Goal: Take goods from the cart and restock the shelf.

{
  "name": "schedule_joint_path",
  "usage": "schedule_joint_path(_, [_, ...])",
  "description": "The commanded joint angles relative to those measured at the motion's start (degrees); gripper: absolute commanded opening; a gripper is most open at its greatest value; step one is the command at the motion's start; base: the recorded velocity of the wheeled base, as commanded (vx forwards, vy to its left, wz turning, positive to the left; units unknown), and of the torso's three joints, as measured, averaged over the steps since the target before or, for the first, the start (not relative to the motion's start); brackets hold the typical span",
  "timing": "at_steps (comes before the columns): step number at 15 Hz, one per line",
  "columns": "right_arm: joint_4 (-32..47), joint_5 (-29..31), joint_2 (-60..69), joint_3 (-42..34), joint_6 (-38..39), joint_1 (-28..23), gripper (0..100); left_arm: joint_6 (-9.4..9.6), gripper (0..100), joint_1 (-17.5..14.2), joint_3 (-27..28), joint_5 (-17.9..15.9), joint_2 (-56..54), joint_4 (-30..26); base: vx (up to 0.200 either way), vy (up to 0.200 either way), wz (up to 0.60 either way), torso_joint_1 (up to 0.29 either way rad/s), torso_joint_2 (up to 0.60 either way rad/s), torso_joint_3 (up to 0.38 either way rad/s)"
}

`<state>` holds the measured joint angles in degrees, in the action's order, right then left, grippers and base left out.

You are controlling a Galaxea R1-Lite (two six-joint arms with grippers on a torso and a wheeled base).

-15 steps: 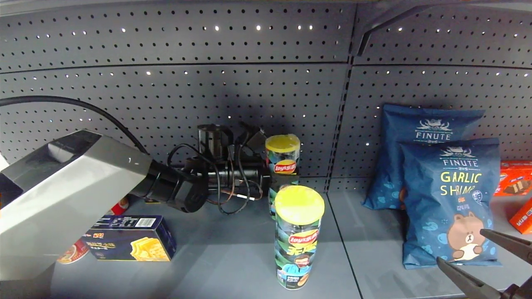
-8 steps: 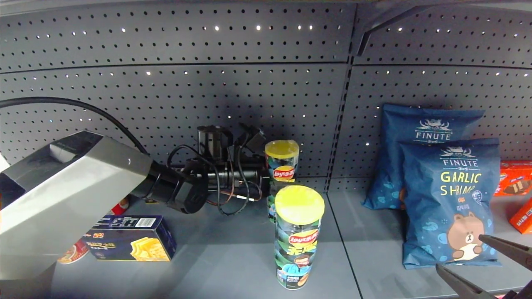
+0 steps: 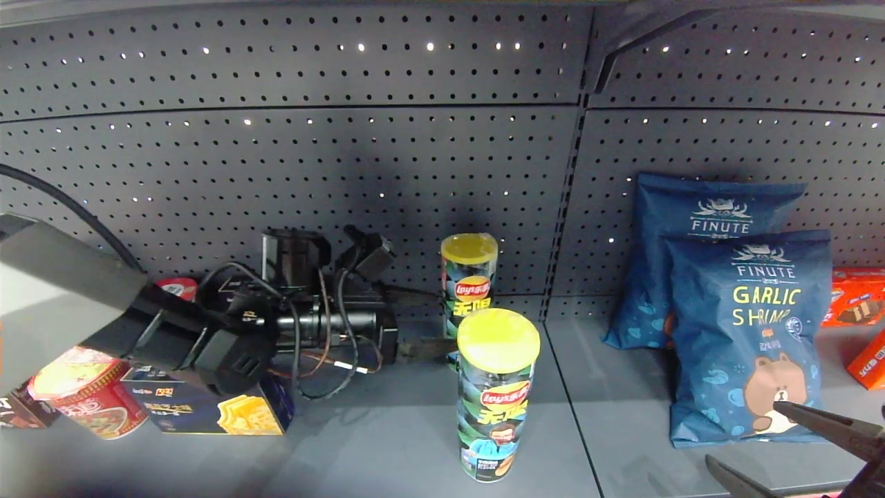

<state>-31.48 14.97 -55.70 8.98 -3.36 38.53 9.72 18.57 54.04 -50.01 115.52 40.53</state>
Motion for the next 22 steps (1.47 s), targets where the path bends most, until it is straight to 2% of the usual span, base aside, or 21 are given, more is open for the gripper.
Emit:
schedule_joint_path(1, [-0.1,0.3,-4.8,0.7,-0.2,1.6,100,0.83,100,-2.6,-7.1,0.0,-8.7,0.1,0.0,0.0,0.0,0.0,0.0,0.0])
schedule_joint_path(5, [0.8,0.5,-14.3,8.6,0.6,-0.3,100,0.74,100,-4.4,-12.9,0.2,-15.7,0.0,0.0,0.0,0.0,0.0,0.0,0.0])
schedule_joint_path(7, [0.8,0.5,-23.1,15.2,5.5,-0.6,100,0.66,100,-4.8,-16.1,4.2,-20.1,-0.1,0.0,0.0,0.0,0.0,0.0,0.0])
schedule_joint_path(12, [0.5,0.5,-34.7,20.1,6.1,2.2,100,0.66,100,-4.6,-22.0,14.8,-27.6,-0.5,0.0,0.0,0.0,0.0,0.0,0.0])
schedule_joint_path(13, [0.4,0.5,-37.1,21.0,6.2,3.2,100,0.66,100,-4.6,-22.1,16.3,-28.8,-0.6,0.0,0.0,0.0,0.0,0.0,0.0])
schedule_joint_path(17, [0.1,0.5,-41.2,22.9,6.2,3.4,100,0.66,100,-4.9,-22.0,17.7,-30.2,-0.5,0.0,0.0,0.0,0.0,0.0,0.0])
schedule_joint_path(20, [0.0,0.5,-43.1,24.3,6.1,4.6,100,0.57,100,-5.1,-22.1,23.5,-30.0,-0.6,0.0,0.0,0.0,0.0,0.0,0.0])
schedule_joint_path(22, [0.0,0.5,-44.1,25.7,6.2,5.1,100,0.48,100,-5.1,-21.6,23.5,-29.9,-0.6,0.0,0.0,0.0,0.0,0.0,0.0])
